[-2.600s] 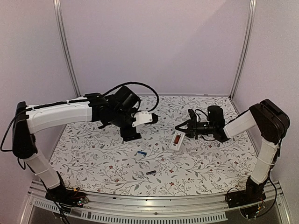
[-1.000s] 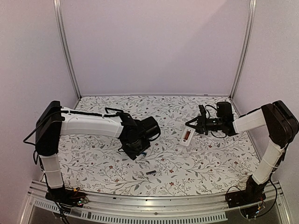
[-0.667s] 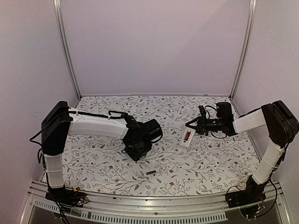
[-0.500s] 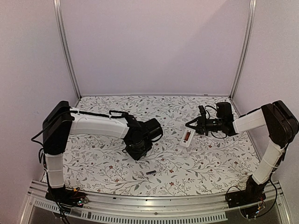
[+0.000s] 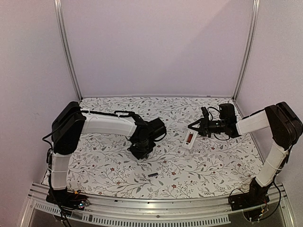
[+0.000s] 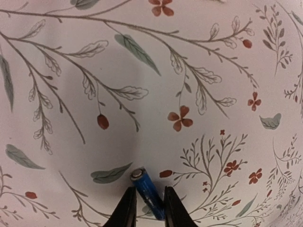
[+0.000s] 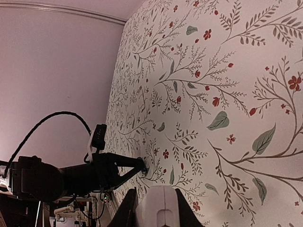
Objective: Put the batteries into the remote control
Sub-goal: Adjust the battery at the center of the board.
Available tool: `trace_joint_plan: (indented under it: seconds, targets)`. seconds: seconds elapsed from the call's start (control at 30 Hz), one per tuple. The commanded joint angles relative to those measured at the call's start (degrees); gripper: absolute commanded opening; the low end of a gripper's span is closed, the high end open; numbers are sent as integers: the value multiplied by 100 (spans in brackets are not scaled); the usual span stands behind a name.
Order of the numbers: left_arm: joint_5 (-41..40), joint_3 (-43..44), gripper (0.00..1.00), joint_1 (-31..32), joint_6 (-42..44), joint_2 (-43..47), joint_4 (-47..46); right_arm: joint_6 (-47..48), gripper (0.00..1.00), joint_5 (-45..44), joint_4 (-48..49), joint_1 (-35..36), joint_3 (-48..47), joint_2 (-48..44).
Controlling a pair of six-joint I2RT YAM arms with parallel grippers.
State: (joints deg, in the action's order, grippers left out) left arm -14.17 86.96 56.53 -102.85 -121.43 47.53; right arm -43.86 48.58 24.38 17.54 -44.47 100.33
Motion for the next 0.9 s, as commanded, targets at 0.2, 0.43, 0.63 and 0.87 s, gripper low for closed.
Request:
trace_joint_plan:
  seconds: [0.2, 0.43, 0.63, 0.87]
  targets:
    - [166, 399, 9, -198, 1503, -383, 599, 62, 0, 55, 5, -67, -25, 11]
    - [170, 539, 2, -325, 4352, -280, 283, 20, 0, 156, 25, -66, 4, 46]
    - [442, 190, 1, -327, 6062, -65, -129, -59, 0, 240, 48, -59, 33, 23]
    - [567, -75, 17, -327, 6534, 2, -200, -152, 0, 248, 58, -42, 110, -117]
